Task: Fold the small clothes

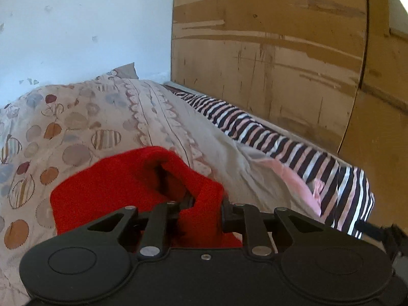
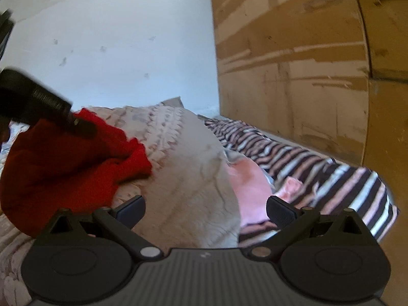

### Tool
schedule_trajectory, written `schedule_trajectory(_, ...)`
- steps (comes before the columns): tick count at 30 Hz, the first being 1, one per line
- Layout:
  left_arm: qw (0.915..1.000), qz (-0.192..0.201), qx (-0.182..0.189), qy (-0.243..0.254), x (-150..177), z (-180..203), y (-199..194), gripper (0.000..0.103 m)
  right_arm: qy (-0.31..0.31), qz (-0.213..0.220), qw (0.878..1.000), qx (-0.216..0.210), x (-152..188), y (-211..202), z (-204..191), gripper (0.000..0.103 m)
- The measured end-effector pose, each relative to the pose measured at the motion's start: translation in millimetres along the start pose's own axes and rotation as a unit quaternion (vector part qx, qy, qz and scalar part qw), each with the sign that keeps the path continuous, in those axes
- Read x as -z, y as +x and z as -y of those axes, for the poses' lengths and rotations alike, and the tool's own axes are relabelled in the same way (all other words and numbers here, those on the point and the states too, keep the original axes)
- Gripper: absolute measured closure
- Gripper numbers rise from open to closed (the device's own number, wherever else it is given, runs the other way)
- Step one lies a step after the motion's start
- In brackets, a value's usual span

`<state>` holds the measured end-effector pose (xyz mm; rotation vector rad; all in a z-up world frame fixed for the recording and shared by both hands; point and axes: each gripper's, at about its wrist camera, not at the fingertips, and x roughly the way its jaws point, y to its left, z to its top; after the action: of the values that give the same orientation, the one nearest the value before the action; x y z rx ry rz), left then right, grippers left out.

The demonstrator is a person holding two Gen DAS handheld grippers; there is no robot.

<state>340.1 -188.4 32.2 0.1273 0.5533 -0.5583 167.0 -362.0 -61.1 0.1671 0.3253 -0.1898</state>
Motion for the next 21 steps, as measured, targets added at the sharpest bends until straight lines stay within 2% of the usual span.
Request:
schedule_trajectory(2, 0.9999, 0.001, 0.012, -0.012, 2.1, -5.4, -0.9, 0.078, 0.006, -0.003, 1.0, 0.003, 1.8, -0.4, 0.8, 0.0)
schedule_trajectory(4, 0.999, 0.007, 0.031, -0.031, 2.6, -14.5, -5.5, 0.07, 0.011, -0.006, 1.0, 0.004, 2.3, -0.1, 2.4, 0.0)
schedule_trajectory(7, 0.9951, 0.02, 0.064, -0.072, 1.7, -30.0, -19.7, 0.051, 0.016, -0.007, 1.0, 0.001, 1.5, -1.0, 1.0, 0.0)
schedule_trajectory(9, 0.9902, 0.036, 0.088, -0.102, 2.7, -37.6, -32.7, 0.031, 0.015, -0.008, 1.0, 0.0, 0.8, -1.6, -2.0, 0.0)
schedule_trajectory(10, 0.9878, 0.043, 0.097, -0.114, 3.0, -40.3, -38.5, 0.026, 0.015, -0.007, 1.0, -0.001, 0.2, -2.2, -3.8, 0.0)
schedule_trajectory(11, 0.9857, 0.048, 0.105, -0.123, 4.4, -40.8, -46.1, 0.016, 0.015, -0.007, 1.0, -0.003, -0.6, -2.5, -5.4, 0.0)
schedule_trajectory(12, 0.9831, 0.055, 0.111, -0.135, 5.7, -44.0, -53.8, 0.01, 0.015, -0.007, 1.0, -0.006, -1.6, -2.4, -6.9, 0.0)
schedule_trajectory(14, 0.9782, 0.071, 0.114, -0.159, 8.6, -49.3, -69.1, 0.005, 0.014, -0.007, 1.0, -0.012, -3.9, -1.9, -11.5, 0.0)
schedule_trajectory(17, 0.9701, 0.092, 0.099, -0.201, 14.5, -62.9, -91.4, 0.001, 0.015, -0.004, 1.0, -0.026, -9.1, -2.8, -20.8, 0.0)
schedule_trajectory(19, 0.9665, 0.094, 0.058, -0.232, 20.1, -75.2, -103.1, 0.001, 0.019, 0.0, 0.999, -0.043, -14.2, -3.8, -27.2, 0.0)
schedule_trajectory(21, 0.9622, 0.085, 0.001, -0.259, 25.0, -88.9, -108.1, 0.001, 0.028, 0.004, 0.998, -0.064, -20.5, -4.6, -35.1, 0.0)
